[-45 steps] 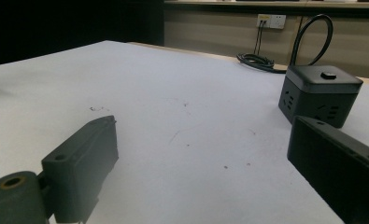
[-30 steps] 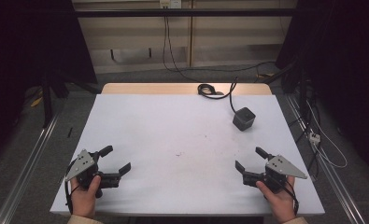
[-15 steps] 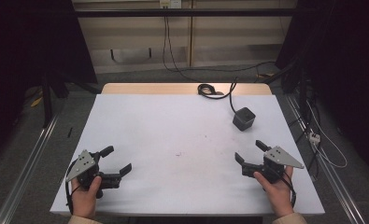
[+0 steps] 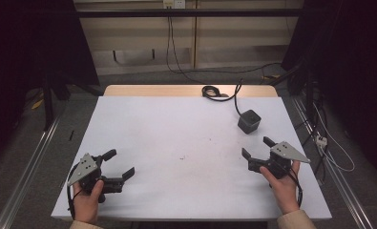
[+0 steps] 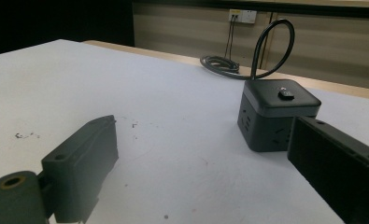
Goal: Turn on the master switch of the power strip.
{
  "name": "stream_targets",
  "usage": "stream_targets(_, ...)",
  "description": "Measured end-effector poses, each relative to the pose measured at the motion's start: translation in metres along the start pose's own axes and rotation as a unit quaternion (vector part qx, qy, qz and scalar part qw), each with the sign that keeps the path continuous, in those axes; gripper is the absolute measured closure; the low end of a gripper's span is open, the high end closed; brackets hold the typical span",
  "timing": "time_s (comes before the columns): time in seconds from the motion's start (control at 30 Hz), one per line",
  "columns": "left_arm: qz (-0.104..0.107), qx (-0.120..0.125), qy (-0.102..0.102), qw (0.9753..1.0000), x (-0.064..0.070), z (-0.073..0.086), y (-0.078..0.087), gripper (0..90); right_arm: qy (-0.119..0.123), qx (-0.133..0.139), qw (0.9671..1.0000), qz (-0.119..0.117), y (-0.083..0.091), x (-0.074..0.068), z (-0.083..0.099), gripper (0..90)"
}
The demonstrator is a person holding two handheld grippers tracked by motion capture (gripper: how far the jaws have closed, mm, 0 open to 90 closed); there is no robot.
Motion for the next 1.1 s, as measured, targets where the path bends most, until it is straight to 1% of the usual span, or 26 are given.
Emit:
stream_targets(0.23, 0.000, 0.001, 0.000, 1.0000, 0.000, 0.000, 0.000, 2.5, -0.008, -0.004, 1.0000, 0.003, -0.007, 0.007, -0.005, 7.9)
stream_targets(0.5, 0.003, 0.001, -0.001, 1.0000, 0.001, 0.000, 0.000, 2.5, -0.013, -0.003, 0.9999, 0.008, -0.011, 0.013, -0.010, 8.0)
stream_targets(0.7, 0.003, 0.001, -0.004, 1.0000, 0.001, -0.001, 0.000, 2.4, -0.014, -0.004, 0.9999, 0.007, -0.014, 0.013, -0.013, 8.2)
stream_targets(0.8, 0.004, 0.002, -0.002, 1.0000, 0.001, -0.001, 0.000, 2.5, -0.014, -0.003, 0.9999, 0.007, -0.017, 0.014, -0.014, 9.4)
stream_targets(1.1, 0.004, 0.003, 0.000, 1.0000, 0.001, -0.001, -0.001, 2.5, -0.010, -0.005, 0.9999, 0.008, -0.021, 0.015, -0.017, 9.4)
Point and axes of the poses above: each handheld gripper's, and its own axes: y roughly backward along the jaws, z roughly out of its underside, x roughly to its right, the point moved 10 cm from there along -y, roughly forward along the jaws, and after that the axes turned 15 degrees about -x, right-handed, at the moved point
